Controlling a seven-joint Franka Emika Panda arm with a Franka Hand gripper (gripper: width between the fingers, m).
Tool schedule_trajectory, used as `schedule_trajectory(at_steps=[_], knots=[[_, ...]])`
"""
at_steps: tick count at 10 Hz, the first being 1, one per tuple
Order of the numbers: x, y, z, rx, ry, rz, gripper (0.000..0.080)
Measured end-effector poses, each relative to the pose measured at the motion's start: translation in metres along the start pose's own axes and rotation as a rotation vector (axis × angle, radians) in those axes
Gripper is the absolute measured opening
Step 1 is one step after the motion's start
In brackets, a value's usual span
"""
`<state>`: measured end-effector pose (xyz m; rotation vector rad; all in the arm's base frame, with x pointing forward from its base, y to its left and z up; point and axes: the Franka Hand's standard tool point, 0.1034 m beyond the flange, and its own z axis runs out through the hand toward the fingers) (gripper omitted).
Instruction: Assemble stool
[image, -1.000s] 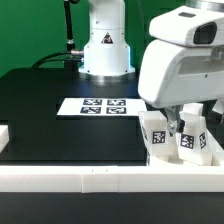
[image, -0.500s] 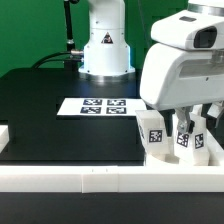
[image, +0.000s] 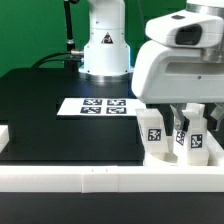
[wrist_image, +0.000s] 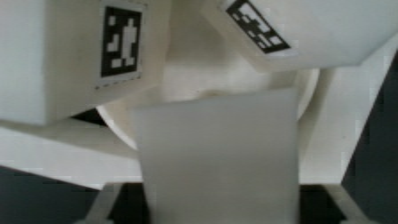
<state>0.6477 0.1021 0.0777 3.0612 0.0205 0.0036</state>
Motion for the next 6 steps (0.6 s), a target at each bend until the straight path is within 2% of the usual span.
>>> schedule_trajectory(at_steps=[2,4,6], knots=[[0.0009,-0.0042,0.0001,0.004,0.011,0.343,0.0341],[-0.0002,-0.0065,0.0007,0.026,-0.001,0.653,0.0341],[-0.0008,-0.0057,0.0009,0.027,-0.005,0.855,0.0341]])
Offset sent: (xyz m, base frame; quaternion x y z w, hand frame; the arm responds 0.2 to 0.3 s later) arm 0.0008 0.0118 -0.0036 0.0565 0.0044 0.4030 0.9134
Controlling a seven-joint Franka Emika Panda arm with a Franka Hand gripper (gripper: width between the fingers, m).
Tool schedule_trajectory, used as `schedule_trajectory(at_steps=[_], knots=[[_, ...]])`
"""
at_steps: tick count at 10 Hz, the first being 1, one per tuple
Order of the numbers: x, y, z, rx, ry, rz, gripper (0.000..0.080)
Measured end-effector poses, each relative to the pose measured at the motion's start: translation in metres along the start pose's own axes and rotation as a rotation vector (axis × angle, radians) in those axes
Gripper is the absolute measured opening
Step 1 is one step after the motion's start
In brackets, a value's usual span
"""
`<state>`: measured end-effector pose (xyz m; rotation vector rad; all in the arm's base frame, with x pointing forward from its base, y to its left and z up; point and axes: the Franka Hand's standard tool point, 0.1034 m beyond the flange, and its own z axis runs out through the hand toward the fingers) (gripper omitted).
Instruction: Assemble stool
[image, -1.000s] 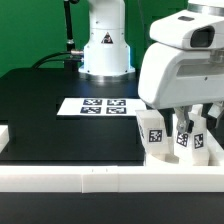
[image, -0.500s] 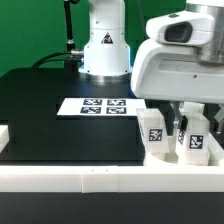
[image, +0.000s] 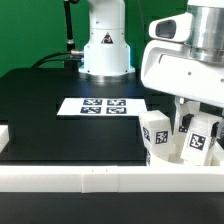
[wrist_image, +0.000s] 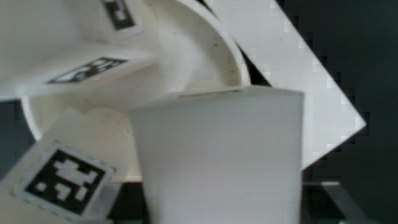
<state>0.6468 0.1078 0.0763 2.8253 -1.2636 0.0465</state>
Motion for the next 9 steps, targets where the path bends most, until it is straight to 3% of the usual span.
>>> schedule_trajectory(at_steps=[4,8,9], knots=[[0.0,0.0,0.0,-0.002,-0.004,0.355,0.0341],[-0.007,-0.004,-0.001,0.053,0.001,1.017,0.0341],[-0.011,-0.009,-0.001,0.07,-0.011,1.046,0.0341]])
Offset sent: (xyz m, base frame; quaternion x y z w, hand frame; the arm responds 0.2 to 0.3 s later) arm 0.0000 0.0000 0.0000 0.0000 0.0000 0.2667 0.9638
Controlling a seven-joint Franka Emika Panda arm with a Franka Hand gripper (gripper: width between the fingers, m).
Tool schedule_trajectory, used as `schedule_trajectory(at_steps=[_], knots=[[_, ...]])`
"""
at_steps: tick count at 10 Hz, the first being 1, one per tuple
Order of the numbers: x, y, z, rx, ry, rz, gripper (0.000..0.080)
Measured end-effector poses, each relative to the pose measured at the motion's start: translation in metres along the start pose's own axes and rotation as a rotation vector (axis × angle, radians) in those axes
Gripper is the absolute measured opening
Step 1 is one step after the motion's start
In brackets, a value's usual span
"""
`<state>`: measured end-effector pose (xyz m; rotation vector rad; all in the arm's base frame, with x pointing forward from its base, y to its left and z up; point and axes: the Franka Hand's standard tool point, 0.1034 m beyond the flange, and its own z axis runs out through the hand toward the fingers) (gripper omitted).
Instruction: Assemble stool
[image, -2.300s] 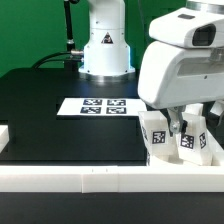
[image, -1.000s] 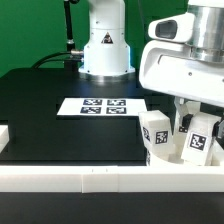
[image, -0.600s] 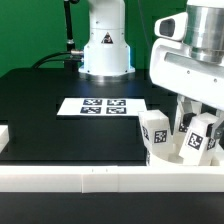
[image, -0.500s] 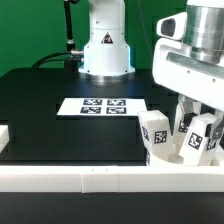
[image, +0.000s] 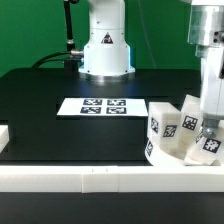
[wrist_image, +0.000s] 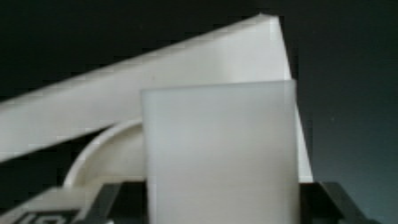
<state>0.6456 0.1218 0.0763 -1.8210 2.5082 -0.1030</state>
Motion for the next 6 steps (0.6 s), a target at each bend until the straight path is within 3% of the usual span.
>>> schedule_trajectory(at_steps=[6], knots=[[0.0,-0.0035,-0.0034,-0.002,-0.078,0.13,0.0341]])
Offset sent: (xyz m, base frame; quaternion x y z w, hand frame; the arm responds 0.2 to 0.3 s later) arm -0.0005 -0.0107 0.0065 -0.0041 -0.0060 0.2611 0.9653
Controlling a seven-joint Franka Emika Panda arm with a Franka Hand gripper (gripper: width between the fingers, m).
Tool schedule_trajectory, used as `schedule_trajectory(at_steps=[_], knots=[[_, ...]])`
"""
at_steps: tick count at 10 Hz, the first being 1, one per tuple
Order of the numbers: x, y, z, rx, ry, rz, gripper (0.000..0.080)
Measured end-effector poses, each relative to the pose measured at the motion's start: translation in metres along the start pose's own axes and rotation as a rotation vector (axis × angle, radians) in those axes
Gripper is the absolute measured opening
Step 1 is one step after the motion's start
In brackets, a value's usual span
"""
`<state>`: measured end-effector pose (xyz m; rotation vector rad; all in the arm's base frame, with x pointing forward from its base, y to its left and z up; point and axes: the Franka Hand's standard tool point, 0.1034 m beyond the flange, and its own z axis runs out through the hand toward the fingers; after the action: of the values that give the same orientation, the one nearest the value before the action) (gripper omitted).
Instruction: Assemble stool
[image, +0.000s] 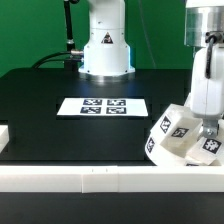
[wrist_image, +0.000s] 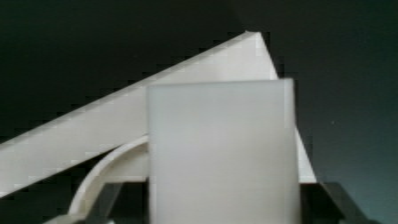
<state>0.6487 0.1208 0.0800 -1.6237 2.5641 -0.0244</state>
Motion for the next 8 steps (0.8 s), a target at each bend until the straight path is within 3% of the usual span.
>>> schedule_trajectory(at_steps=[2,3,4,5,7,8], knots=[[0.01,-0.002,-0.016,0.002,-0.025,-0.035,0.0352],[0.014,-0.002,-0.022,0.002,-0.03,-0.048,0.0552],[0.017,-0.003,-0.03,0.005,-0.038,-0.078,0.0552],[0.02,-0.005,-0.045,0.014,-0.054,-0.093,0.0628],[0.018,-0.008,-0.069,0.016,-0.084,-0.091,0.0646],[0.02,-0.007,-0.063,0.016,-0.076,-0.091,0.0649]])
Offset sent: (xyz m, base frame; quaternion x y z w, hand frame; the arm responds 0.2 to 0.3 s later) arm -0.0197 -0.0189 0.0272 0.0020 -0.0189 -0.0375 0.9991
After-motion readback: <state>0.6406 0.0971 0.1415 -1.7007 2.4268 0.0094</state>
